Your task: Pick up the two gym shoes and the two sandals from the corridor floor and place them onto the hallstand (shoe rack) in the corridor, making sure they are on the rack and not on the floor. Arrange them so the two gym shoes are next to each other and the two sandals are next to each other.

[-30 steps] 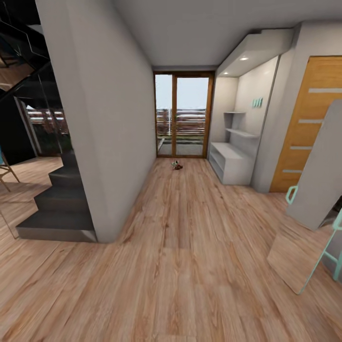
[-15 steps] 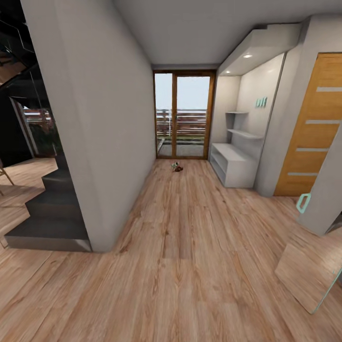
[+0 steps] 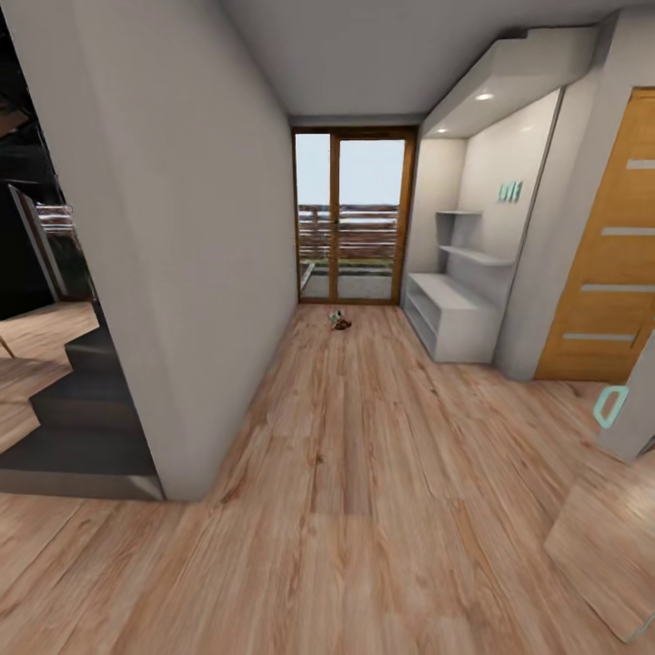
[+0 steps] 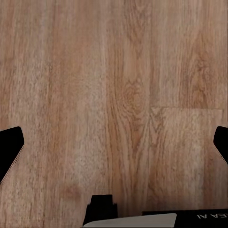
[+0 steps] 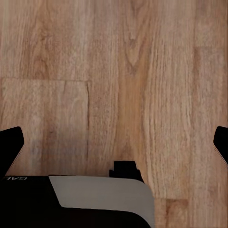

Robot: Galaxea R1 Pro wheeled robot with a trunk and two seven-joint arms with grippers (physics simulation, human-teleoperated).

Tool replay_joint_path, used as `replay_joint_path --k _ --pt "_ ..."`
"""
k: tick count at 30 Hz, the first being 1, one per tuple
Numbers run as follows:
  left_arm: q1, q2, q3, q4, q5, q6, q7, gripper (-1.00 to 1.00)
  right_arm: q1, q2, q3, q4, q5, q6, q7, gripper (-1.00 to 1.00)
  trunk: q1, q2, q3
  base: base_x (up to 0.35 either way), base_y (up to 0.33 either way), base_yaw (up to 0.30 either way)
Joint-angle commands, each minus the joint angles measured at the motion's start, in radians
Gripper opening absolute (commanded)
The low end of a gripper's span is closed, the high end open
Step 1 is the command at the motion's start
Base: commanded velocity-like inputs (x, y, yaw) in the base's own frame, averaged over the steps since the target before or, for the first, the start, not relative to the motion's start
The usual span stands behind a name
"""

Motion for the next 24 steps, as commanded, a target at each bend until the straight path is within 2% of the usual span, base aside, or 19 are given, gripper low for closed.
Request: replay_joint_path --k 1,12,24 --pt "0.000 0.000 0.000 0.000 0.000 0.000 0.000 1.00 0.000 0.000 0.000 0.000 0.000 0.000 0.000 1.00 0.000 0.000 -0.002 0.337 0.000 0.000" --pt "0.000 0.000 0.002 0.001 0.001 0.000 0.000 1.00 0.000 0.000 0.000 0.000 0.000 0.000 0.000 1.00 0.000 0.000 -0.017 0.337 0.000 0.000" --pt "0.000 0.000 0.003 0.002 0.001 0.000 0.000 1.00 0.000 0.000 0.000 0.000 0.000 0.000 0.000 1.00 0.000 0.000 -0.020 0.337 0.000 0.000"
